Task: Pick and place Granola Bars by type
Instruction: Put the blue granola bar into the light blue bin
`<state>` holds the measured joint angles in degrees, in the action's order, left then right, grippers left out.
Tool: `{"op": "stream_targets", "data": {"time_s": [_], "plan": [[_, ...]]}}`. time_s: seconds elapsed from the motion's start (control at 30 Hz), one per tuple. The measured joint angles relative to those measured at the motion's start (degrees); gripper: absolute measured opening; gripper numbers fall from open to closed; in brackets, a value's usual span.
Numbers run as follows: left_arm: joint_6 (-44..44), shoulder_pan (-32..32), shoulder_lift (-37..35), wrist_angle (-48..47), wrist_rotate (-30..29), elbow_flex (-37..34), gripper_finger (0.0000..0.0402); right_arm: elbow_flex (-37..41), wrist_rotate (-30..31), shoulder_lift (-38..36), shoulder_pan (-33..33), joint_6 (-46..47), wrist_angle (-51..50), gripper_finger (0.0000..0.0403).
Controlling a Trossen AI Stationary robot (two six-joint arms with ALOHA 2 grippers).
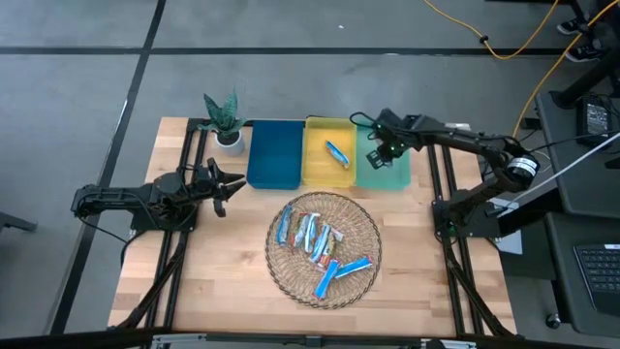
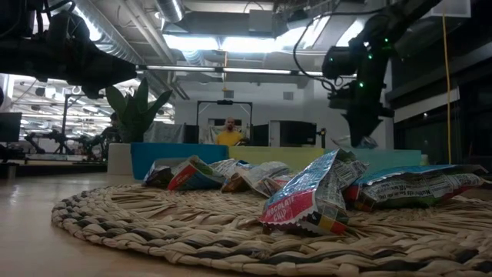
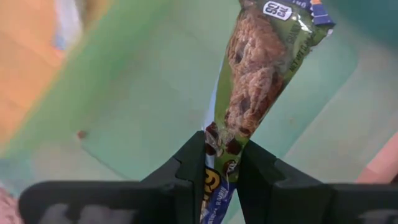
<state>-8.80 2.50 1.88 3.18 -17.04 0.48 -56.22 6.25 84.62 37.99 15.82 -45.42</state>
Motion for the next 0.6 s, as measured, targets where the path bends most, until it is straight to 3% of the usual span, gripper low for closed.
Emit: {"op": "stream_targets", "data": {"time_s": [0.6], "plan": [[-1.0,0.0,0.0,0.1,-1.3,0.0,0.0104,4.0,-1.5,0.0,0.2,-2.0,6.2,0.0076]]}}
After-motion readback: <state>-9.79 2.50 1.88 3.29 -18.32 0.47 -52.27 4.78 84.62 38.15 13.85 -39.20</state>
